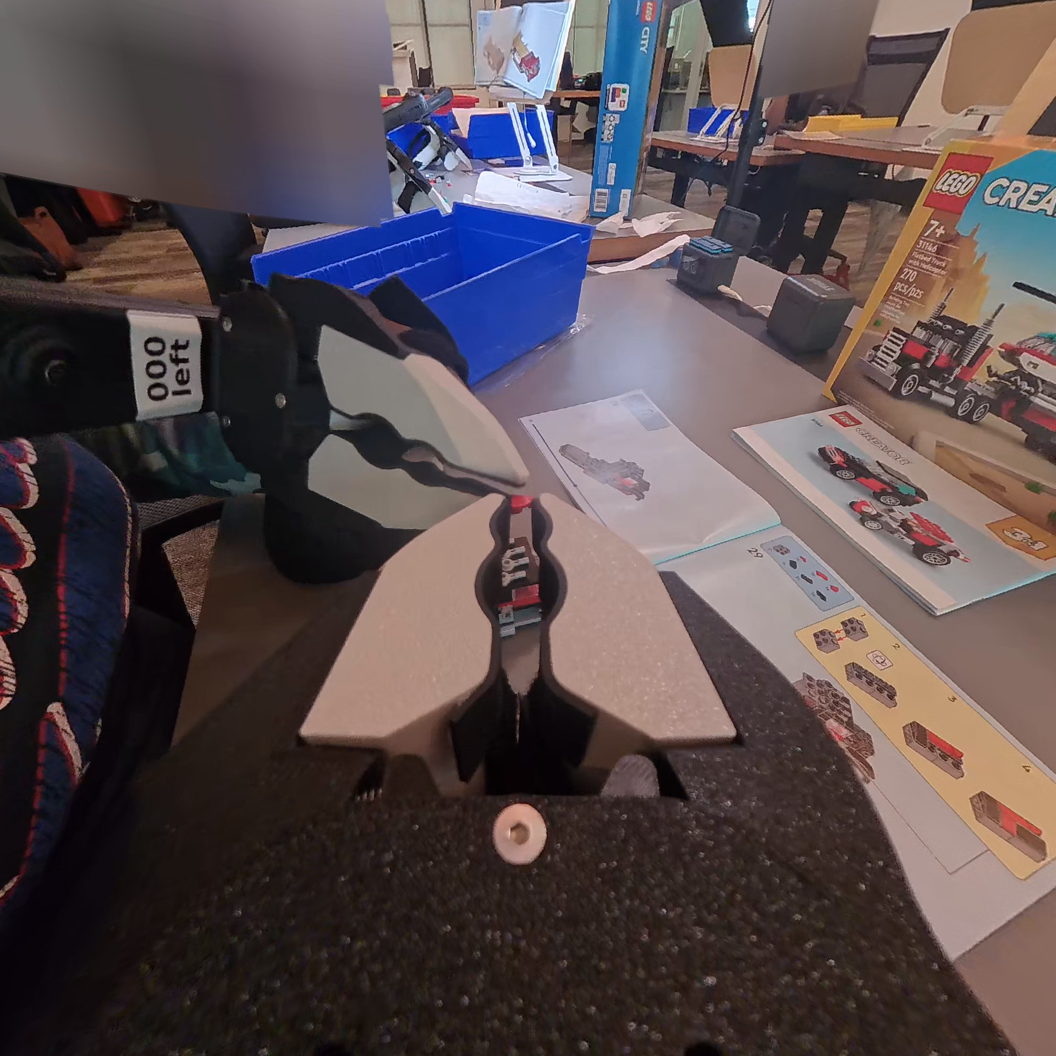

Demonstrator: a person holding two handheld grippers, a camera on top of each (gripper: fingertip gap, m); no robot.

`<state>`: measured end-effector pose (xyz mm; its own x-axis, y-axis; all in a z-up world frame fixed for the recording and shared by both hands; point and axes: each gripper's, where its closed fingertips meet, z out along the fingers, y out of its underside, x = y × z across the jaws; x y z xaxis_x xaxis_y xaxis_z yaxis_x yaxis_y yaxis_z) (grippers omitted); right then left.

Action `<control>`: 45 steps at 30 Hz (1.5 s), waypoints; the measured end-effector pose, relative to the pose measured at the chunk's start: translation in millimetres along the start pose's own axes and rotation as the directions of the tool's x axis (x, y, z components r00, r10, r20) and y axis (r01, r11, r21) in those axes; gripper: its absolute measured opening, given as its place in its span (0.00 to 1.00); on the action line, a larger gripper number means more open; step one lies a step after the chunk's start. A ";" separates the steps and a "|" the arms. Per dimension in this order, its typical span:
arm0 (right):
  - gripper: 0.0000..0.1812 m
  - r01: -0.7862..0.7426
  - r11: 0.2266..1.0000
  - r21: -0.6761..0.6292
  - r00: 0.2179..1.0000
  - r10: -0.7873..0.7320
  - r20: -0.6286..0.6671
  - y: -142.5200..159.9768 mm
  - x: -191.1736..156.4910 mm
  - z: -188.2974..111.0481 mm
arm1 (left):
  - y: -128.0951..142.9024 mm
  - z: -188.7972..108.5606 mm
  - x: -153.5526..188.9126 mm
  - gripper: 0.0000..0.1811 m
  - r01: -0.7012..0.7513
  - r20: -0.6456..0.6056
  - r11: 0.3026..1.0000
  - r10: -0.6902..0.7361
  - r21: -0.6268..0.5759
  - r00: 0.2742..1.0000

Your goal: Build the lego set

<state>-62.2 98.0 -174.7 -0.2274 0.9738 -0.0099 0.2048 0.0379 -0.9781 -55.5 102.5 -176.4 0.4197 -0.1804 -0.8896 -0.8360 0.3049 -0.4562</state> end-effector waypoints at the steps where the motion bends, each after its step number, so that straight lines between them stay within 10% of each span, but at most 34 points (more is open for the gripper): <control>1: 0.04 0.004 1.000 0.003 1.000 -0.004 -0.001 -0.4 0.3 -1.2 | -0.9 -0.1 -1.5 0.04 0.046 -0.001 0.999 -0.046 0.010 0.999; 13: 0.04 0.064 0.996 0.055 0.997 -0.062 -0.049 -7.5 2.9 -16.2 | -13.2 0.4 -10.2 0.02 0.713 -0.248 0.699 -0.682 0.056 0.688; 21: 0.04 0.413 0.900 0.140 0.897 -0.375 -0.233 -37.6 -1.7 -24.2 | -34.8 -3.7 -30.7 0.03 0.970 -0.556 -0.149 -0.798 -0.192 -0.233; 24: 0.04 0.487 0.865 0.124 0.853 -0.440 -0.282 -42.1 -3.2 -24.4 | -35.3 -1.1 -36.7 0.03 0.911 -0.570 -0.324 -0.711 -0.255 -0.412; 45: 0.04 0.652 0.758 0.005 0.711 -0.609 -0.352 -37.5 -7.1 -28.2 | -43.7 -1.8 -27.8 0.05 0.769 -0.563 -0.407 -0.525 -0.493 -0.638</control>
<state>-41.4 96.0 -132.0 0.0483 0.7481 0.6618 0.0028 0.6625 -0.7490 -31.3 92.5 -131.7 -0.0279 -0.5712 0.8203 0.4886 -0.7237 -0.4873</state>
